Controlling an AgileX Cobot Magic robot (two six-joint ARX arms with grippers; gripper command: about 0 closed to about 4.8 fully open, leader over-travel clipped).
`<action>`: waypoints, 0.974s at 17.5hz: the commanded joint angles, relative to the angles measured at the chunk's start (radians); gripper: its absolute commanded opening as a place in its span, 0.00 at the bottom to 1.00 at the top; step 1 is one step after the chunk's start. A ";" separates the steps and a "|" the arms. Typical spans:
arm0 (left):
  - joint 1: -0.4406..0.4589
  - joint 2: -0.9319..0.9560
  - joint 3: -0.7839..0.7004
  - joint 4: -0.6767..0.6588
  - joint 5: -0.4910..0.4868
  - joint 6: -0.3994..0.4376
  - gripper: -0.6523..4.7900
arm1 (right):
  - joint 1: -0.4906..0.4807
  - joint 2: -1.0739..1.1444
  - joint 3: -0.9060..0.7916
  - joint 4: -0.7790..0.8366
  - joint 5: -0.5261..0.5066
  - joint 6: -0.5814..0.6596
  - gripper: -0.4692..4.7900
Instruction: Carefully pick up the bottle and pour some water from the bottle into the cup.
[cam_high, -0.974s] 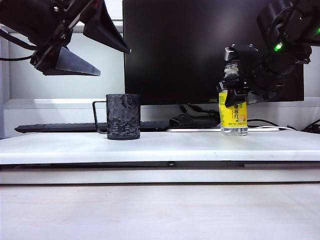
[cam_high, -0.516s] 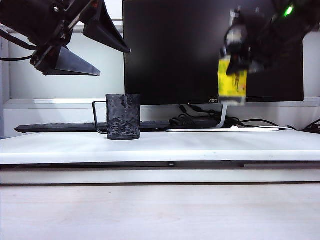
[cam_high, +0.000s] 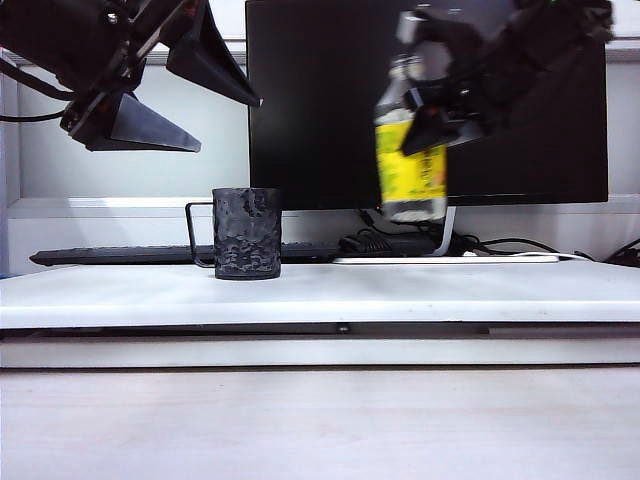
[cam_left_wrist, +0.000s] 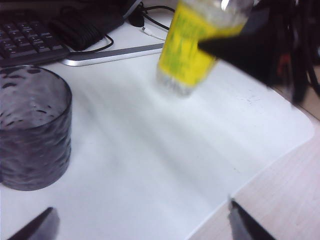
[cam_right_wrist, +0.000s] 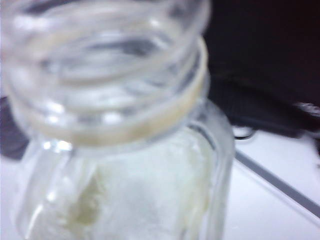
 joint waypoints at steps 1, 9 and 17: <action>0.002 -0.003 0.004 0.010 -0.008 0.005 1.00 | 0.030 -0.010 0.011 0.008 0.076 -0.032 0.36; 0.003 -0.037 0.004 0.067 -0.151 0.040 1.00 | 0.075 -0.011 0.013 -0.021 0.164 -0.103 0.36; 0.002 -0.052 0.004 0.089 -0.162 0.079 1.00 | 0.124 0.012 0.165 -0.115 0.229 -0.110 0.36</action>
